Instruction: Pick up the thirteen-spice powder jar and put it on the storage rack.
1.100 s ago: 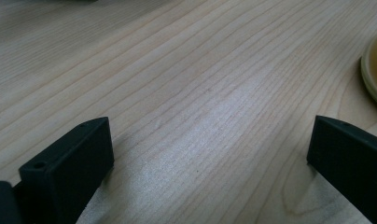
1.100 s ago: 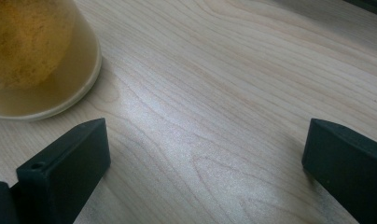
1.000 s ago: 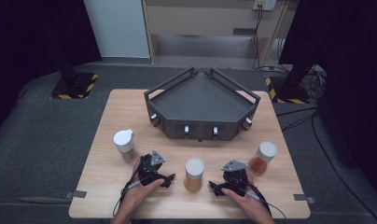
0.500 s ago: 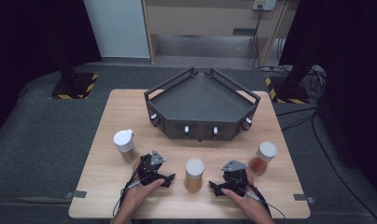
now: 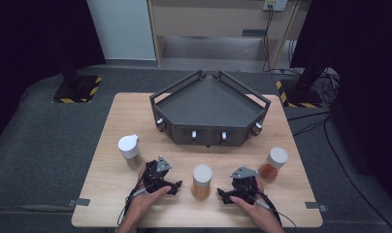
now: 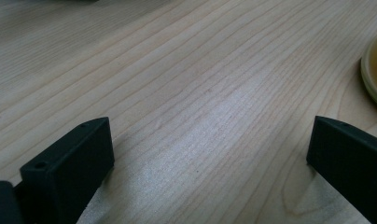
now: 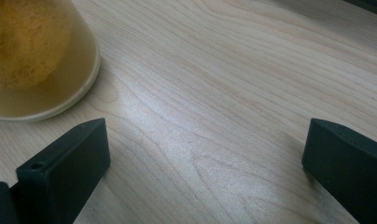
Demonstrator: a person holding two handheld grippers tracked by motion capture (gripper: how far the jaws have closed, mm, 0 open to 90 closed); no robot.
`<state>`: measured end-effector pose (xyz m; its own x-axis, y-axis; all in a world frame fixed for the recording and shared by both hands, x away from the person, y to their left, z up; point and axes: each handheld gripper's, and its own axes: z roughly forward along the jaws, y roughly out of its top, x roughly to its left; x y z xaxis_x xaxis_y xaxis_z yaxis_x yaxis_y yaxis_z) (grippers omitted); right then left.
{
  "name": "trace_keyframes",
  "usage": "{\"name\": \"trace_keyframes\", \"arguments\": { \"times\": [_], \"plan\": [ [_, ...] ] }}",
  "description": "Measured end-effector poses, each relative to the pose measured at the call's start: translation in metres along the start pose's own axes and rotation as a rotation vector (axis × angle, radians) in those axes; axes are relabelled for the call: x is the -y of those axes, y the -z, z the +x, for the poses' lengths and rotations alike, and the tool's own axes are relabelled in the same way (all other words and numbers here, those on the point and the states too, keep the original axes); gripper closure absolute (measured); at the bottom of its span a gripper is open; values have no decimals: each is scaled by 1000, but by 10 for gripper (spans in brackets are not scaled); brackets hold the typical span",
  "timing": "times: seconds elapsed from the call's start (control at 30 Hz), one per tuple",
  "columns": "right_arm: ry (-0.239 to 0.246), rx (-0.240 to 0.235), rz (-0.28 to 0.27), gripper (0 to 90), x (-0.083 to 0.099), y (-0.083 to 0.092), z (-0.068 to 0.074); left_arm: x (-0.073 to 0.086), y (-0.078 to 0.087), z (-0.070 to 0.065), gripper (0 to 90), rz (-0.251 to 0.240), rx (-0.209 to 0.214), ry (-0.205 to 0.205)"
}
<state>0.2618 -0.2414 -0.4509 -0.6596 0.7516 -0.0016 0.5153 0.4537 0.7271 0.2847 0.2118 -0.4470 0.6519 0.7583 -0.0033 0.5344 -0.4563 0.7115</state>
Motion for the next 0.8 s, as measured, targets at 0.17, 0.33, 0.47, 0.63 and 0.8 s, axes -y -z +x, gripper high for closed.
{"name": "trace_keyframes", "arguments": {
  "times": [0.17,0.33,0.47,0.63,0.8],
  "plan": [
    [0,0,0,10,0,0,0,-3,7,2,12,-16,2,12],
    [0,1,0,10,0,0,0,-8,14,4,11,-22,5,7],
    [-2,2,0,10,0,0,1,-13,20,7,12,-30,8,10],
    [-8,8,1,10,0,0,2,-19,25,8,12,-33,9,-1],
    [-11,12,1,9,0,1,3,-24,29,8,12,-38,9,-9]
  ]
}}
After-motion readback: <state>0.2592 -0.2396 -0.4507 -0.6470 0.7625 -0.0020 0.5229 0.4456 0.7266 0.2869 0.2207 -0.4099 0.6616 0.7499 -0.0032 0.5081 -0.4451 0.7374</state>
